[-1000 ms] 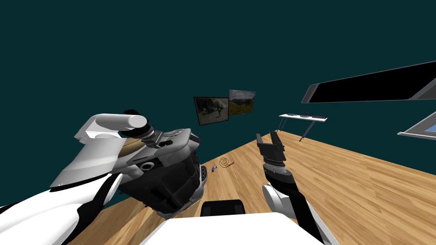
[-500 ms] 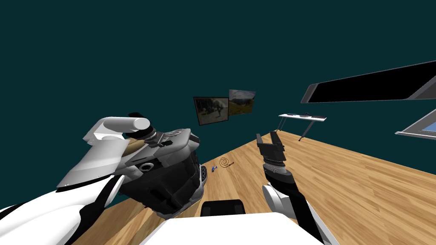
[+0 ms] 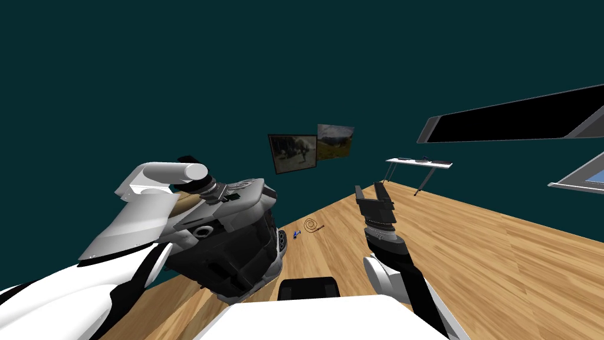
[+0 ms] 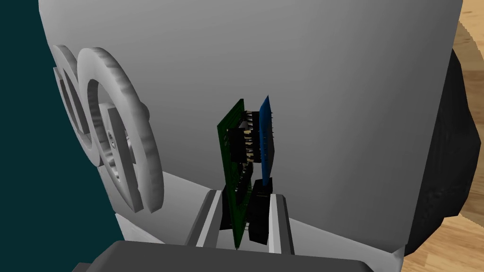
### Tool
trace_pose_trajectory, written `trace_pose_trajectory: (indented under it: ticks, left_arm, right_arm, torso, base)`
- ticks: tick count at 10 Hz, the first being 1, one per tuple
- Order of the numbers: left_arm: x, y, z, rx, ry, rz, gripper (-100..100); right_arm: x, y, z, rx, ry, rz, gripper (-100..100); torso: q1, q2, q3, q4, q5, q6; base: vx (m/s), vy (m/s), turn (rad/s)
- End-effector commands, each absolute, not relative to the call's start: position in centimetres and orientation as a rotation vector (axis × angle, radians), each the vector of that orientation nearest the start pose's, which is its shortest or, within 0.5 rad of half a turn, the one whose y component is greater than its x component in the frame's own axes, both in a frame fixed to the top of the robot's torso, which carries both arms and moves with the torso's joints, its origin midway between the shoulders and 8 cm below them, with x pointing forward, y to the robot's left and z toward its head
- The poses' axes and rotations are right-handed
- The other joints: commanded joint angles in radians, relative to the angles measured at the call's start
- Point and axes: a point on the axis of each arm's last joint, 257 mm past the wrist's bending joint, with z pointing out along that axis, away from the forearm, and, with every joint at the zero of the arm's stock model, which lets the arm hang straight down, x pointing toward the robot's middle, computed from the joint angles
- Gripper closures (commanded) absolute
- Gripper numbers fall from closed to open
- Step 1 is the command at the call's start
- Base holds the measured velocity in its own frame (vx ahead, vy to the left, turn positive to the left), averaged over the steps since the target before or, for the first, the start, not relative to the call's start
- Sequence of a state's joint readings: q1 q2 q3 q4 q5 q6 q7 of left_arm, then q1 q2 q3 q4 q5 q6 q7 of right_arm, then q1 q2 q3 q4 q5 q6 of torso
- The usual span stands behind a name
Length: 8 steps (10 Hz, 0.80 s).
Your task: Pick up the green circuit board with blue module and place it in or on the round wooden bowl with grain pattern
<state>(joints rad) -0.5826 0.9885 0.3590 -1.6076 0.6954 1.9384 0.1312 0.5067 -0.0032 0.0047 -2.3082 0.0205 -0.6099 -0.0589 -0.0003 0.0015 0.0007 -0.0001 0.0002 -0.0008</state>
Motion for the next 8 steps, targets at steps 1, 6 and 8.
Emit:
trace_pose_trajectory:
  ticks: [1, 6, 8]
  left_arm:
    - [43.7, 51.3, -4.5, -2.107, 1.625, -0.346, 100]
    - [44.8, 51.6, -3.2, -2.064, 1.596, -0.394, 100]
    - [45.9, 52.0, -1.7, -2.018, 1.563, -0.442, 100]
  right_arm:
    - [31.8, -27.0, 5.4, 0.554, 0.523, 1.377, 0]
    - [31.8, -27.0, 5.4, 0.554, 0.523, 1.377, 0]
    - [31.8, -27.0, 5.4, 0.554, 0.523, 1.377, 0]
  torso:
    - [0.0, 0.0, 0.0, 0.0, 0.0, 0.0]
    - [0.0, 0.001, 0.001, 0.001, -0.001, 0.001]
    - [0.001, 0.003, 0.002, 0.002, 0.0, 0.0]
  base:
    - [-0.004, -0.011, 0.014]
    - [-0.011, -0.001, 0.005]
    - [-0.049, 0.017, -0.001]
